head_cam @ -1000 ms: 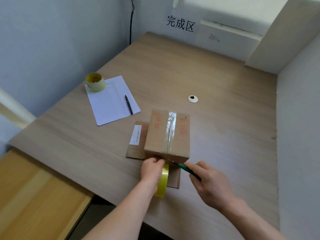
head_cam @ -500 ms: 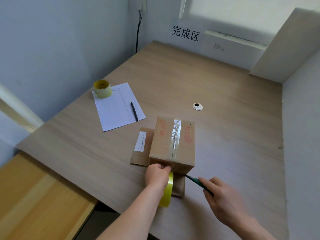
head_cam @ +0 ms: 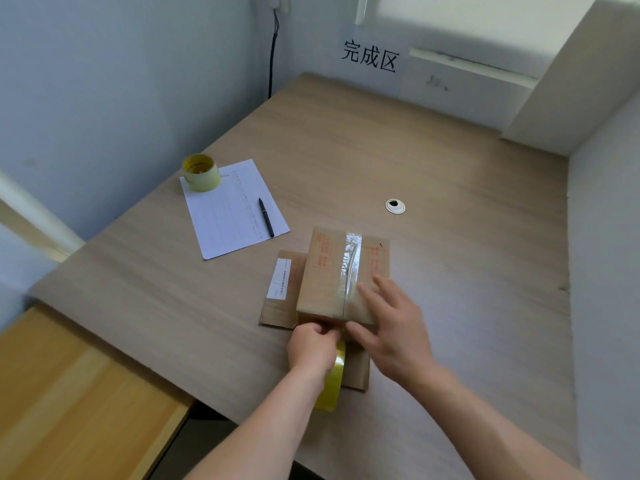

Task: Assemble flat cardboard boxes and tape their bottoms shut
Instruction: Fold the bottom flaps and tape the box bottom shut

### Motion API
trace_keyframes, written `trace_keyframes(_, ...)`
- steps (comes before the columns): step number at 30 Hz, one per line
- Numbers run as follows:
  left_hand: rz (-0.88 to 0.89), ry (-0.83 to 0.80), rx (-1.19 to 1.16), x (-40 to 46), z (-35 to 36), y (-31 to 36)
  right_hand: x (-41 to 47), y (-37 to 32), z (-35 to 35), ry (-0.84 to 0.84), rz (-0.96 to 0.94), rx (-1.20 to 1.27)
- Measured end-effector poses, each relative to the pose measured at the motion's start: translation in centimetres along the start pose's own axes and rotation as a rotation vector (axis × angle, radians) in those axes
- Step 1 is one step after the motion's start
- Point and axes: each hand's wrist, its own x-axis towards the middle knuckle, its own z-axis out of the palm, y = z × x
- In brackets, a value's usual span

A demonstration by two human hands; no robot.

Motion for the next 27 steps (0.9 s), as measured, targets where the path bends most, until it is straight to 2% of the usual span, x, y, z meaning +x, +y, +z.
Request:
trace_keyframes(3,0.017,0.0,0.043,0.1,0.0,0.1,2.0,-1.1,0.9,-0.135,-0.059,-0.144)
trace_keyframes(10,-0.077,-0.014,0.077,0.2,-0.5,-0.3,2.6,-0.6,2.0,-0.075,-0.098,-0.282)
trace_keyframes(15,-0.035,-0.065,-0.044,-0.4,-2.1,-1.0,2.8,-0.8,2.0,-0.096,-0.093,-0.317)
trace_keyframes(19,0.01,-0.169,-0.171,-2.6,-4.6,-0.6,2.4,-0.8,0.7,-0.228,-0.07,-0.27)
trace_keyframes(20,0.026,-0.194,-0.198,-3.3,-5.3,-0.1,2.0,-0.8,0.1,-0.23,-0.031,-0.194)
trace_keyframes(21,0.047,-0.212,-0.215,-4.0,-5.9,0.5,1.5,-1.0,-0.6,-0.165,0.022,-0.07)
trace_keyframes(23,0.077,-0.229,-0.264,-5.5,-7.0,1.9,-0.1,-1.9,-2.2,0.106,0.194,0.29)
trace_keyframes(24,0.077,-0.233,-0.288,-6.3,-7.5,2.7,-1.0,-2.6,-2.9,0.186,0.279,0.509)
trace_keyframes(25,0.071,-0.235,-0.304,-7.0,-8.0,3.5,-1.8,-3.5,-3.5,0.175,0.334,0.724)
trace_keyframes(27,0.059,-0.254,-0.358,-8.5,-8.5,4.7,-3.4,-5.7,-4.1,0.015,0.326,0.983)
